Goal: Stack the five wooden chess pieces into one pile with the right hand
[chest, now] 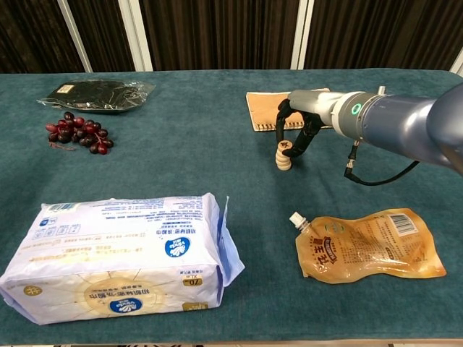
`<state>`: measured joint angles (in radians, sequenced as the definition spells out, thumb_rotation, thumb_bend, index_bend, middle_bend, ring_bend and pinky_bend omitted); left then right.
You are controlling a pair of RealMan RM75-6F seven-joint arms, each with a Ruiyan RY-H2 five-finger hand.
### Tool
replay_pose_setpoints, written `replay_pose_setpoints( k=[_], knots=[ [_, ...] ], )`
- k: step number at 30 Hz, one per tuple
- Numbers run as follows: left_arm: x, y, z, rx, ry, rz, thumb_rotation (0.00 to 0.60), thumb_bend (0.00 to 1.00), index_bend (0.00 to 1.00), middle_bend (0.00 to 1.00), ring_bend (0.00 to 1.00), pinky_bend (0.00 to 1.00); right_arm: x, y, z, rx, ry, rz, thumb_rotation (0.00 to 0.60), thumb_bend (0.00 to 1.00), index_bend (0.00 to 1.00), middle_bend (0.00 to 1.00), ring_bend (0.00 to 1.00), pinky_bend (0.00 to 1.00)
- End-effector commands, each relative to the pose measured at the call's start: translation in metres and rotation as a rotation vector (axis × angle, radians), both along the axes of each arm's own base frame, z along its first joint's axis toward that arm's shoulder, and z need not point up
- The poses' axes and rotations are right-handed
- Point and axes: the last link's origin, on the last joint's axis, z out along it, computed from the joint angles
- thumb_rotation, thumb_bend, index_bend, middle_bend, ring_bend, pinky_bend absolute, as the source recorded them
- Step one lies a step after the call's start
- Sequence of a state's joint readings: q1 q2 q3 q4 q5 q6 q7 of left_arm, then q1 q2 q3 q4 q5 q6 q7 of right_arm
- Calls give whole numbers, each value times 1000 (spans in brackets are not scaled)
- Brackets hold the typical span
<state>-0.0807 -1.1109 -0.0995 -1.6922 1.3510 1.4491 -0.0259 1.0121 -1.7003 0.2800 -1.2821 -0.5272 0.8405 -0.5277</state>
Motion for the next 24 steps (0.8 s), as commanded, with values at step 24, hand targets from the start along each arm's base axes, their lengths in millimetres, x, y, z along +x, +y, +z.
replay_pose_setpoints(
  k=[24],
  knots=[
    [0,0,0,0,-1,2,600,624,176,0,0,0,4,1,1,2,-7,9,600,406,528,0,0,0]
  ],
)
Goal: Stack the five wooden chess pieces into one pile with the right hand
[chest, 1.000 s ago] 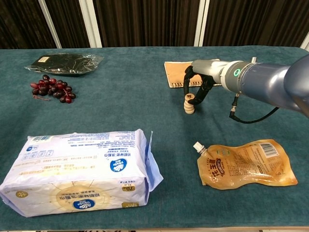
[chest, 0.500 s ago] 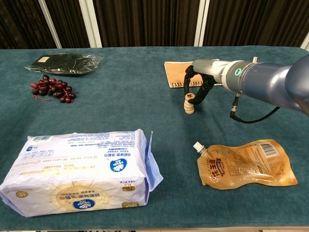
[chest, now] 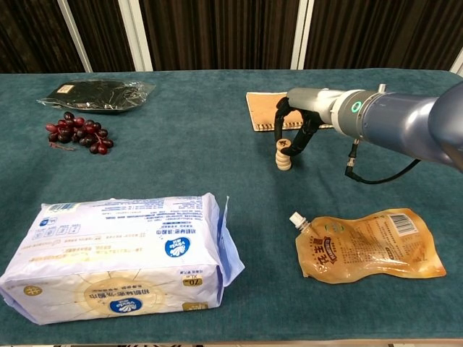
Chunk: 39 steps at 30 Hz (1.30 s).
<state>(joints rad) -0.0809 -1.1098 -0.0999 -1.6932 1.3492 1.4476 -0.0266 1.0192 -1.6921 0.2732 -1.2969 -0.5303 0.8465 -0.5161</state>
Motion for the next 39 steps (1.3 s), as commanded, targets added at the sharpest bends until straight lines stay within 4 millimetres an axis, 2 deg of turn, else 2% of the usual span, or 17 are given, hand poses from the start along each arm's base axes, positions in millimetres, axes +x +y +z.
replay_pose_setpoints(
  k=[1,16,39],
  knots=[
    [0,0,0,1,0,0,600,624,176,0,0,0,0,0,0,-1,-1,-1,600,406,528,0,0,0],
    [0,0,0,1,0,2,600,624,176,0,0,0,-1,0,-1,5,0,-3,600,405,514,0,0,0],
    [0,0,1,2,-1,0,600,624,176,0,0,0,-1,0,3,7,-5,1,600,405,425,0,0,0]
  ],
)
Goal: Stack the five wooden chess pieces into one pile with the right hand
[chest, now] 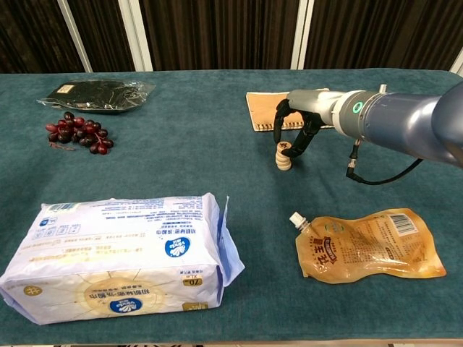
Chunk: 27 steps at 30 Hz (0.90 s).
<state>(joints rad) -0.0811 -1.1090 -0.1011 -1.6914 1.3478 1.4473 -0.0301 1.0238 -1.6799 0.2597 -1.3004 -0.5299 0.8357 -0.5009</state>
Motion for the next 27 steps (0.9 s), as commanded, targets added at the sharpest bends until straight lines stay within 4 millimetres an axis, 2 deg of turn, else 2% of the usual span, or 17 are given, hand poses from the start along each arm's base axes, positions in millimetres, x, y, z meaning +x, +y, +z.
replay_pose_setpoints(
  k=[1,8,13,19,27],
  knots=[
    [0,0,0,1,0,0,600,624,176,0,0,0,2,-1,3,-10,-17,-2,600,405,421,0,0,0],
    [0,0,1,3,1,0,600,624,176,0,0,0,6,0,30,-60,-84,2,600,406,419,0,0,0],
    [0,-1,0,2,2,-3,600,624,176,0,0,0,-11,14,60,-110,-113,-3,600,406,404,0,0,0],
    [1,-1,0,3,4,-4,600,624,174,0,0,0,-48,48,92,-192,-136,8,600,406,317,0,0,0],
    [2,-1,0,7,3,-8,600,624,164,1,0,0,-110,124,124,-317,-94,46,600,406,211,0,0,0]
  ],
)
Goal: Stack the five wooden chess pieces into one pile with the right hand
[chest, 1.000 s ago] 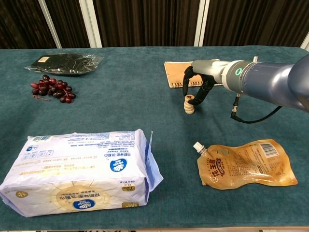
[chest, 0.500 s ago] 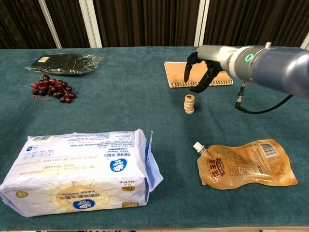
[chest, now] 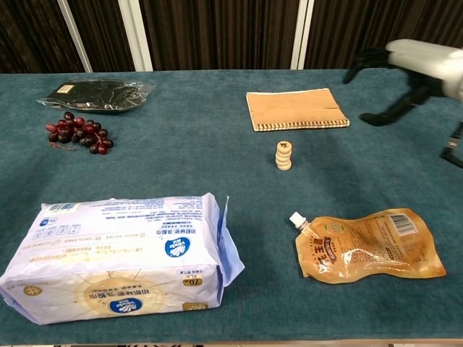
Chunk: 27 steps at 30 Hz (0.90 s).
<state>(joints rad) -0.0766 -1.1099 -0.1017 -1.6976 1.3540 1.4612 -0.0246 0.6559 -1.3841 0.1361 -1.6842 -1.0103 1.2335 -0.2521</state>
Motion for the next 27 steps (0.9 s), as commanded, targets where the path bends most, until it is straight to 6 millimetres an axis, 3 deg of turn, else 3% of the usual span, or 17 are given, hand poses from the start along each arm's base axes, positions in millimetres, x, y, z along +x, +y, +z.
replay_pose_setpoints(
  k=[1,7,15,27],
  knots=[
    [1,0,-1,-5,4,-3,600,624,163,2,0,0,-41,58,21,-53,23,-15,600,406,210,0,0,0],
    [1,-1,-1,-4,9,-5,600,624,160,12,0,0,-73,97,32,-111,122,13,600,406,209,0,0,0],
    [0,-1,-1,-15,14,-1,600,624,160,21,0,0,-95,129,36,-213,136,-25,600,405,201,0,0,0],
    [0,-3,-2,-86,69,-30,600,624,159,20,0,0,-105,136,44,-242,173,-12,600,405,201,0,0,0]
  ],
)
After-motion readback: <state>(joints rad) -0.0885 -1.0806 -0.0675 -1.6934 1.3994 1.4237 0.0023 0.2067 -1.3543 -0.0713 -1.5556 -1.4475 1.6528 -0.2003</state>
